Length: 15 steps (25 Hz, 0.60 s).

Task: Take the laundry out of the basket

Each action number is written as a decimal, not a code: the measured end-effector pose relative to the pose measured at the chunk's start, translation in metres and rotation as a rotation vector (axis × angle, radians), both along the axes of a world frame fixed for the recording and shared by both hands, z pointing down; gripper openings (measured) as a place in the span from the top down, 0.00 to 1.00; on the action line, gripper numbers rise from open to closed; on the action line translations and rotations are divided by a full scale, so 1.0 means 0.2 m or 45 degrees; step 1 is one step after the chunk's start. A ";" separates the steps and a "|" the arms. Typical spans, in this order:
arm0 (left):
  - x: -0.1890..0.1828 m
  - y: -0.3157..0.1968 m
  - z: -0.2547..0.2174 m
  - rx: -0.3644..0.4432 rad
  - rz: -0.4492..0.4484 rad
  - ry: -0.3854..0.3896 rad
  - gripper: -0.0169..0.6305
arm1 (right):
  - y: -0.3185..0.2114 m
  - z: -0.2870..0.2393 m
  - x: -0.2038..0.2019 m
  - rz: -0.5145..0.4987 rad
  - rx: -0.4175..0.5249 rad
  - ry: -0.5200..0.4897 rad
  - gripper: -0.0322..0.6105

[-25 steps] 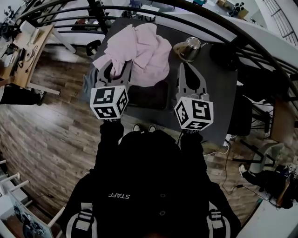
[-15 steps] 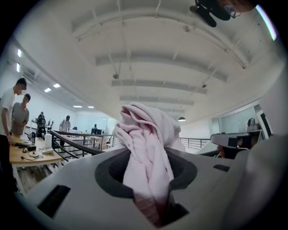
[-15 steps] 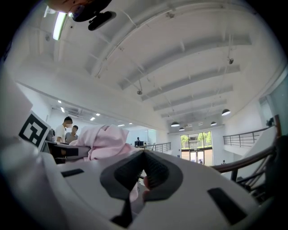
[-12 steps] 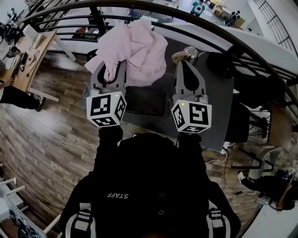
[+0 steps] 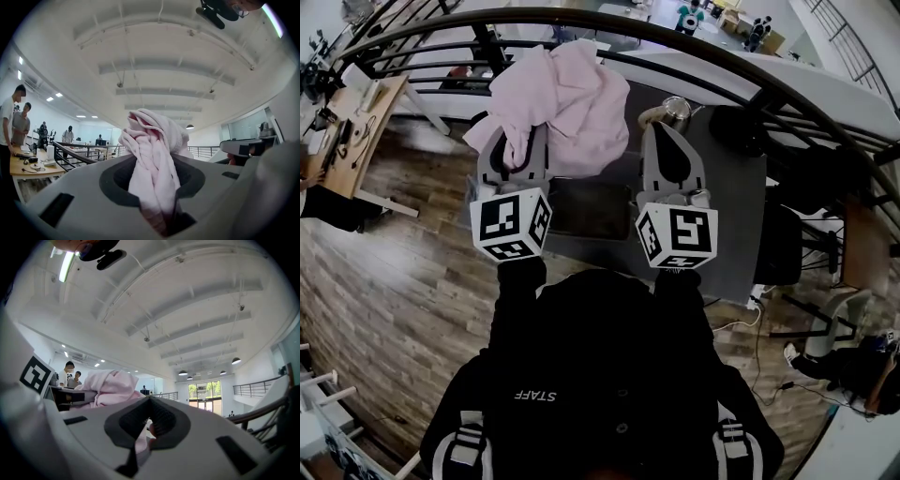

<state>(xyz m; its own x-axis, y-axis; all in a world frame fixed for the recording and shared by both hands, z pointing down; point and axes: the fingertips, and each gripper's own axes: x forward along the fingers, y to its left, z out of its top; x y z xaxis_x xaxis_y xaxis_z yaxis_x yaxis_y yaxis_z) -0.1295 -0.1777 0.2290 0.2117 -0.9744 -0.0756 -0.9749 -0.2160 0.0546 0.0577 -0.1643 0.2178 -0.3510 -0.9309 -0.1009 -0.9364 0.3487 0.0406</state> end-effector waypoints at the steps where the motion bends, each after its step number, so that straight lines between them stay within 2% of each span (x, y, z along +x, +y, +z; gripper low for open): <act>1: 0.00 0.00 0.00 0.000 0.000 -0.001 0.74 | 0.00 0.00 0.00 -0.001 -0.001 0.001 0.93; 15: 0.00 0.01 0.04 -0.027 -0.020 -0.008 0.75 | 0.01 0.02 0.02 0.020 -0.012 0.014 0.93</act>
